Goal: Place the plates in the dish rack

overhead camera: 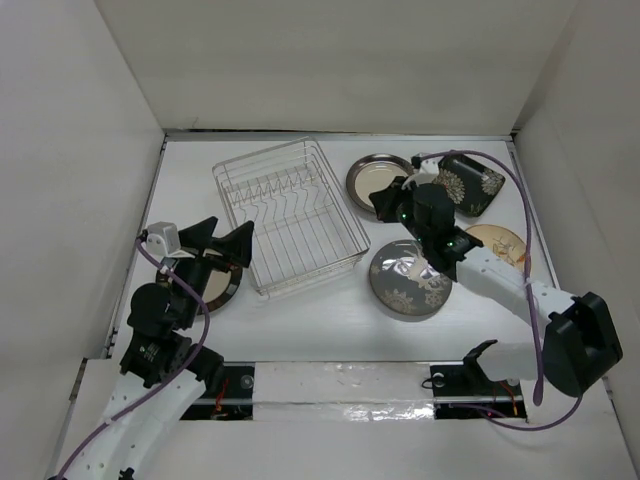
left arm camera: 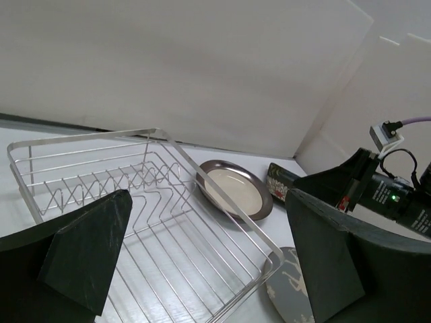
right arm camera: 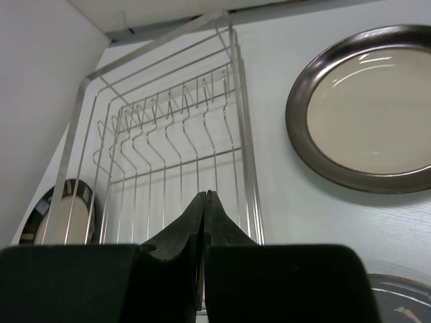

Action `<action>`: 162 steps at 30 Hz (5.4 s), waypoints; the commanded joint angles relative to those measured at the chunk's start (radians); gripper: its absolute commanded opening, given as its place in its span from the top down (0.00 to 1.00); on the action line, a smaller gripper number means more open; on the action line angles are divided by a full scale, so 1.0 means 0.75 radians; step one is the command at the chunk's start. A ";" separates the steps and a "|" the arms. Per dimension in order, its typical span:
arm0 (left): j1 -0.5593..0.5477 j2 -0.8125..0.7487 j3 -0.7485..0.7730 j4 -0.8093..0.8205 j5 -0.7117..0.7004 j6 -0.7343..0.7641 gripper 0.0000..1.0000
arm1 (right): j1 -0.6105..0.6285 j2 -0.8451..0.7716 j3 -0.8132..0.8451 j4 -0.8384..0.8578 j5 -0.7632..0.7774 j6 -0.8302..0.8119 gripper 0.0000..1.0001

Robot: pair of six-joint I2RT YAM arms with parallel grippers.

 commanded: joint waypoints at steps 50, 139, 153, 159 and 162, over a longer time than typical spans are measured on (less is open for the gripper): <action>0.009 0.028 0.017 0.009 0.258 0.124 0.58 | -0.603 0.853 0.195 0.312 -0.160 0.616 0.46; 0.009 0.044 0.017 -0.003 0.262 0.116 0.46 | 0.193 0.921 1.309 0.167 0.582 -1.225 1.00; 0.009 0.040 0.019 -0.003 0.262 0.116 0.46 | 0.248 1.000 1.254 0.163 0.588 -1.176 0.98; 0.009 0.040 0.019 -0.005 0.262 0.114 0.46 | 0.275 1.037 1.256 0.165 0.607 -1.196 0.82; 0.009 0.036 0.019 0.003 0.248 0.114 0.46 | 0.289 1.066 1.264 0.173 0.613 -1.215 0.76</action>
